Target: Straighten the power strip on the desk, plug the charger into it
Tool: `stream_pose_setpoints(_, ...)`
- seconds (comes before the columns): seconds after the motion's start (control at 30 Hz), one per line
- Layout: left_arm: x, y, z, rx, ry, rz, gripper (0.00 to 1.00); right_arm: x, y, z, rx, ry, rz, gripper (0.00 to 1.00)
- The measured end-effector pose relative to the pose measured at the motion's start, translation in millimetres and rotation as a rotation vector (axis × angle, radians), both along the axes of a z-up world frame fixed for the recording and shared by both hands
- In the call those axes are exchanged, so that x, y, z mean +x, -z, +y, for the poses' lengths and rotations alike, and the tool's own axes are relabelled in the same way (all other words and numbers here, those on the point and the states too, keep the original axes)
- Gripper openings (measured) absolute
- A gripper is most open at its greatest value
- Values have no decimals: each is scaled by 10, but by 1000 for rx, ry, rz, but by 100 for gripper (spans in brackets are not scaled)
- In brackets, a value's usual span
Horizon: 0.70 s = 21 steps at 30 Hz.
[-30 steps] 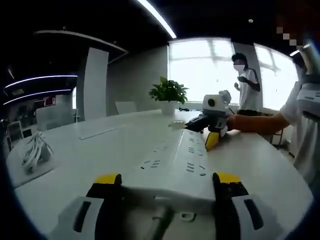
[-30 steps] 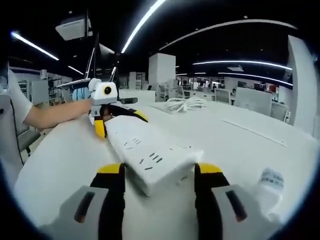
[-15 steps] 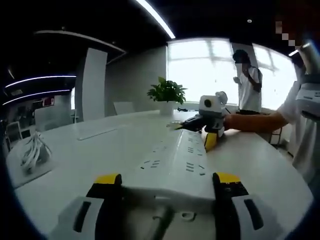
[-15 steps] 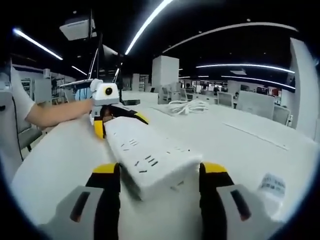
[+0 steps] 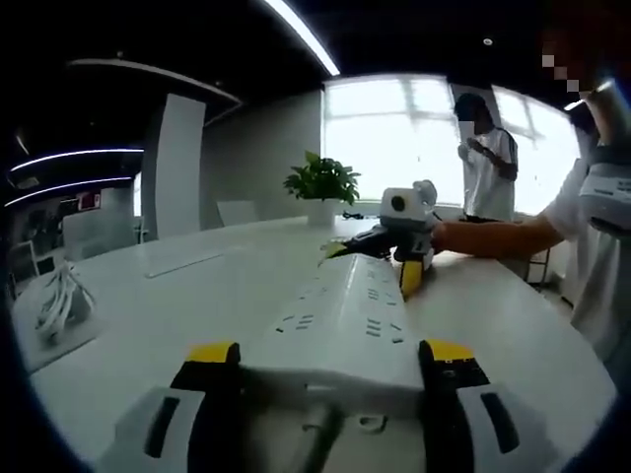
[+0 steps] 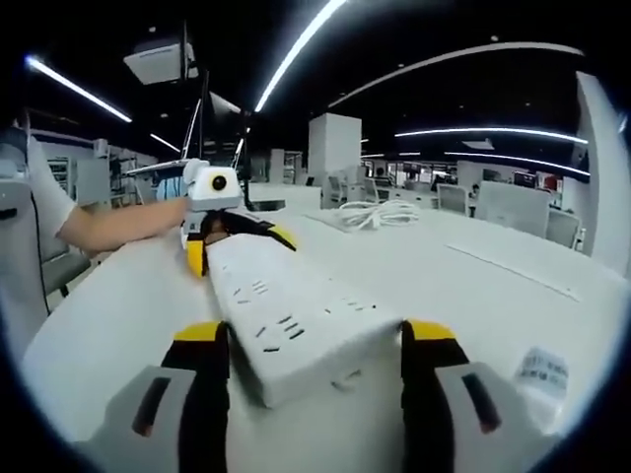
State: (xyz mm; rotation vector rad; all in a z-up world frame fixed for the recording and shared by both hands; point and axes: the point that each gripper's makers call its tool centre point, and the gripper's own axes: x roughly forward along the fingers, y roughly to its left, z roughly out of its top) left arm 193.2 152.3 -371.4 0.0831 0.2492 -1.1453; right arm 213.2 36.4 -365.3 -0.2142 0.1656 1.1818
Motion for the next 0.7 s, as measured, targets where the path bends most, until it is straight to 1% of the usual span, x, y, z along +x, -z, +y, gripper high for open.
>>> stream_pose_setpoints(0.27,-18,5,-10,1,12,0,75,-42,4,-12,-2,-1,10,69)
stream_pose_setpoints(0.53,-51,5,-34,-1,28,-2,75,-138,6,-73,-5,-2,21,67)
stream_pose_setpoints(0.7,-55,6,-41,0,32,-1,75,-143,7,-80,-9,2,23,67)
